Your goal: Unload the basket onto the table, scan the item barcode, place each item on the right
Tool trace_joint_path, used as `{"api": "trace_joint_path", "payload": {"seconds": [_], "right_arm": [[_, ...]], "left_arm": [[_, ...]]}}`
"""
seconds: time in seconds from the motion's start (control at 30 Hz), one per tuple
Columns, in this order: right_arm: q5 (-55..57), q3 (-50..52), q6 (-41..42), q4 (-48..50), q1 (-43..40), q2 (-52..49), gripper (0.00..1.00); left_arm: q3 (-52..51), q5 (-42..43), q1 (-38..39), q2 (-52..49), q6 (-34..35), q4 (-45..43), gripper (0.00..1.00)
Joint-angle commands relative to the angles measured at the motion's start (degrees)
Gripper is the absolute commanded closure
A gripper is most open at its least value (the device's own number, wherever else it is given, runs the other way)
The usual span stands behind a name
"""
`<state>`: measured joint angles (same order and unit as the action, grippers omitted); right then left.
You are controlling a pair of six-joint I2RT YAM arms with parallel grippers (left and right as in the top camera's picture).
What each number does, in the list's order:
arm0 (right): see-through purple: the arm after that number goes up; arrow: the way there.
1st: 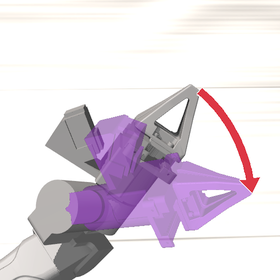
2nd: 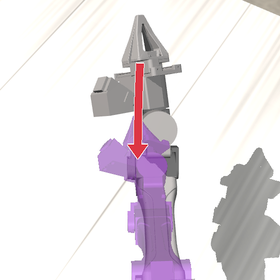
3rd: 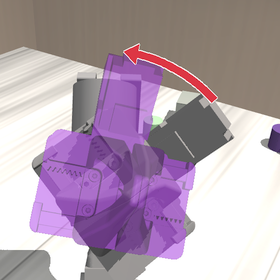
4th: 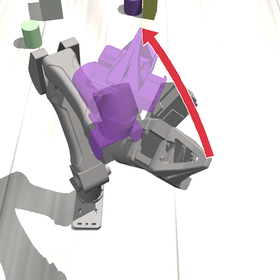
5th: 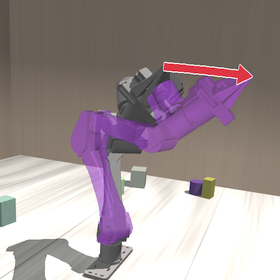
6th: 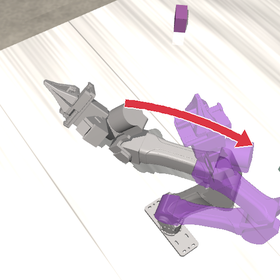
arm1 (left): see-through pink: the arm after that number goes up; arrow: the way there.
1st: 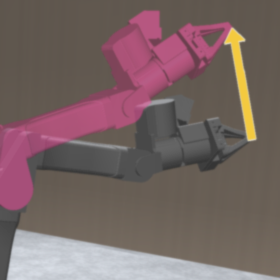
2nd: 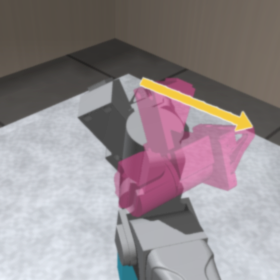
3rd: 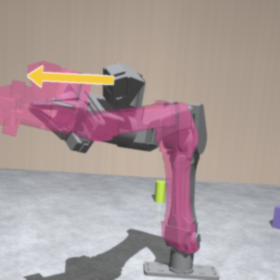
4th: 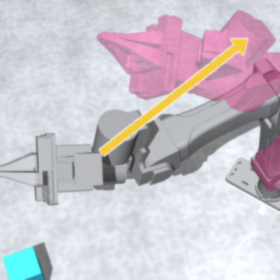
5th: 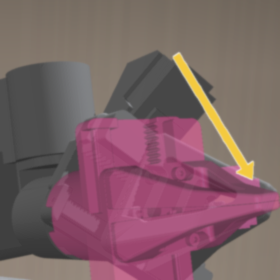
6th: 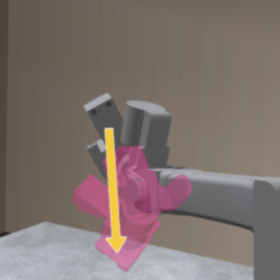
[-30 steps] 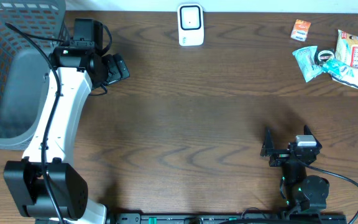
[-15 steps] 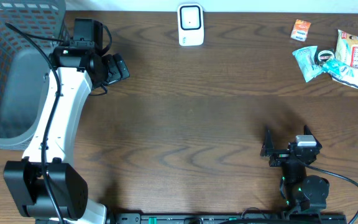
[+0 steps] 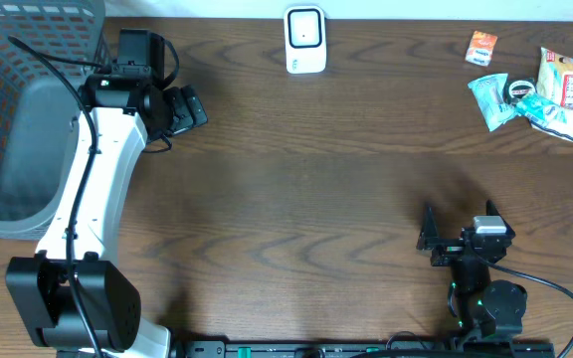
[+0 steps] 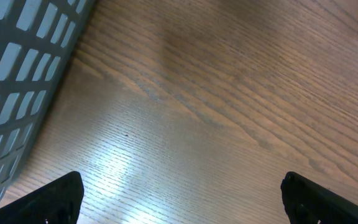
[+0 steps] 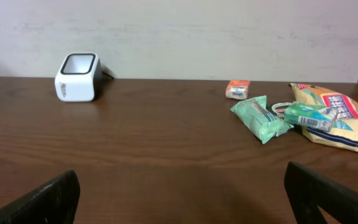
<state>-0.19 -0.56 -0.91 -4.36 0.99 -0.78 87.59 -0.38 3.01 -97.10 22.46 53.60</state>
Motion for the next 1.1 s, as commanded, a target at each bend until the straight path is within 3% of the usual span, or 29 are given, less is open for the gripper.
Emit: {"api": "trace_joint_path", "payload": {"seconds": [0.0, 0.47, 0.67, 1.07], "right_arm": [[0.0, 0.2, -0.9, -0.1, 0.2, 0.5, 0.01], [0.0, 0.2, -0.9, -0.1, 0.2, 0.5, 0.01], [0.0, 0.2, -0.9, -0.1, 0.2, 0.5, 0.01], [0.0, 0.2, -0.9, -0.1, 0.2, 0.5, 0.01]], "left_arm": [[0.3, -0.7, -0.2, -0.6, -0.4, 0.2, 0.0], [0.3, -0.7, -0.2, -0.5, -0.4, 0.5, 0.02], [0.3, -0.7, -0.2, -0.4, -0.3, 8.5, 0.02], [-4.8, -1.2, 0.0, 1.8, -5.3, 11.7, 0.02]]}}
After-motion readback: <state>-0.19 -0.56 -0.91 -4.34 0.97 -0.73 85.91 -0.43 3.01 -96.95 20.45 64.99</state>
